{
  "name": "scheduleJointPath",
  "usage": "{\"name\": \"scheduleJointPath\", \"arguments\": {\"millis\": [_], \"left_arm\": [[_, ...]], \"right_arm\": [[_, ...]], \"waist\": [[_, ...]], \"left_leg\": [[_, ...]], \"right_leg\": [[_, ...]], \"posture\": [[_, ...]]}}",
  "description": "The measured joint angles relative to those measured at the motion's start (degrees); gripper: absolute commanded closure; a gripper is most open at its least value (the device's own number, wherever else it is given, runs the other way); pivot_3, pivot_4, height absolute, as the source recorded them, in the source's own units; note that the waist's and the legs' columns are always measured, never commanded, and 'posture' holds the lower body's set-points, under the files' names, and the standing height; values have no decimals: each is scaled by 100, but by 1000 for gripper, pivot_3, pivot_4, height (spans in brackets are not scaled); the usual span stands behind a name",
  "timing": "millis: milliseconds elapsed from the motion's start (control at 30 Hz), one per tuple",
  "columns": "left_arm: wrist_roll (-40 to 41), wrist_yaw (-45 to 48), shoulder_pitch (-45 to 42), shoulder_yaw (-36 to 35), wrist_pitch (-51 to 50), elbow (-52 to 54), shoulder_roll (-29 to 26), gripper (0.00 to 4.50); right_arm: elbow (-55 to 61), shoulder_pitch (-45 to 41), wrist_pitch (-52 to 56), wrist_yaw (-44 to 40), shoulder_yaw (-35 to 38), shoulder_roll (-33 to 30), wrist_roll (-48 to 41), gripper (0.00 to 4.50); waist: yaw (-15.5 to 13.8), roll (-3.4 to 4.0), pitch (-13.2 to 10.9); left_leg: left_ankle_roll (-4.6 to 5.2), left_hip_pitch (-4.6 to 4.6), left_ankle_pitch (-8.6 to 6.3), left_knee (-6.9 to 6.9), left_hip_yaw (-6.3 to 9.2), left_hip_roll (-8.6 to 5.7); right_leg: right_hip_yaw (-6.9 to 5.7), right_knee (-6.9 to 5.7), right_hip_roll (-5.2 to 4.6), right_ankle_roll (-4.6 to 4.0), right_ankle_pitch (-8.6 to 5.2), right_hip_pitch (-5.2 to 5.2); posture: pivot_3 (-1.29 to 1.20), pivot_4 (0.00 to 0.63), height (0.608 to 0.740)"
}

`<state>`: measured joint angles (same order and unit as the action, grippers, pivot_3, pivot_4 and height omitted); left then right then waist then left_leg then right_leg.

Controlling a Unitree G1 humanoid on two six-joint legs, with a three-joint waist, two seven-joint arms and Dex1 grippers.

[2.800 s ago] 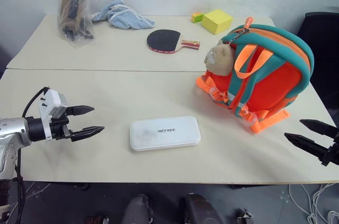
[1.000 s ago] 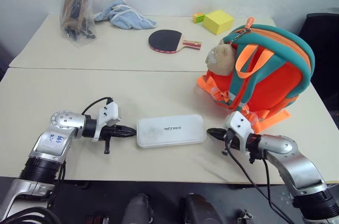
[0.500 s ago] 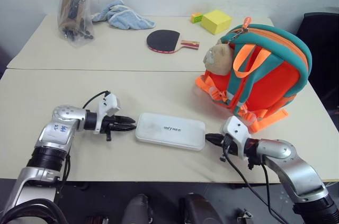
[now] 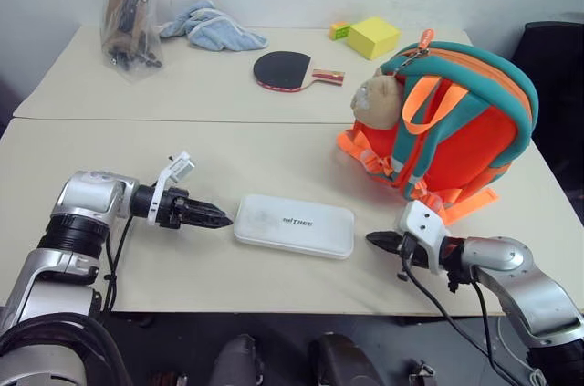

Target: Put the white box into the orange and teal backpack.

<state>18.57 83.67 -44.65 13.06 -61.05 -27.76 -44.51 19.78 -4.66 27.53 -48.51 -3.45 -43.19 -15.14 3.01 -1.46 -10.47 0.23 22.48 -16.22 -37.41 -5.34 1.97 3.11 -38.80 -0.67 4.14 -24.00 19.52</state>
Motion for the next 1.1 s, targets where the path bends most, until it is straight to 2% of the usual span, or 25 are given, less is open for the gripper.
{"name": "scheduleJointPath", "arguments": {"millis": [300,433,533,667,800,1033,1100], "left_arm": [[-66,-311,-260,245,-341,20,560,7],[-71,-538,-372,249,-325,-111,1075,7],[-62,-606,-475,231,-279,-287,1406,7],[9,-560,-691,221,-500,-698,1711,7],[38,-501,-791,297,-559,-903,1902,855],[159,-23,-778,590,-568,-880,1762,2821],[203,112,-778,626,-572,-833,1692,3155]], "right_arm": [[-30,-79,-46,64,-75,173,117,4500],[-95,-70,-112,85,-84,215,202,4500],[-150,-78,-116,101,-100,243,240,4500],[-160,-81,-117,156,-101,260,244,4500],[-168,-24,-176,168,-88,253,320,4500],[-112,160,-363,245,-42,254,354,4500],[-40,244,-391,276,-42,255,366,4500]], "waist": [[-161,26,22],[-249,75,51],[-293,76,51],[-290,73,50],[-272,68,47],[-227,51,37],[-205,51,37]], "left_leg": [[11,-12,-6,-14,6,-17],[45,-19,-25,-42,10,-35],[60,-35,-36,-54,16,-36],[64,-32,-41,-57,15,-43],[61,-28,-42,-55,16,-41],[54,-25,-40,-55,17,-33],[53,-24,-41,-54,17,-32]], "right_leg": [[1,1,-18,1,0,-23],[0,5,-36,2,-1,-54],[-5,26,-38,4,-1,-90],[-6,30,-43,6,-1,-90],[-9,37,-42,8,-2,-88],[-9,39,-35,9,-3,-86],[-9,40,-34,9,-3,-86]], "posture": [[0,150,740],[0,150,740],[0,150,740],[0,150,740],[0,150,740],[0,150,740],[0,150,740]]}}
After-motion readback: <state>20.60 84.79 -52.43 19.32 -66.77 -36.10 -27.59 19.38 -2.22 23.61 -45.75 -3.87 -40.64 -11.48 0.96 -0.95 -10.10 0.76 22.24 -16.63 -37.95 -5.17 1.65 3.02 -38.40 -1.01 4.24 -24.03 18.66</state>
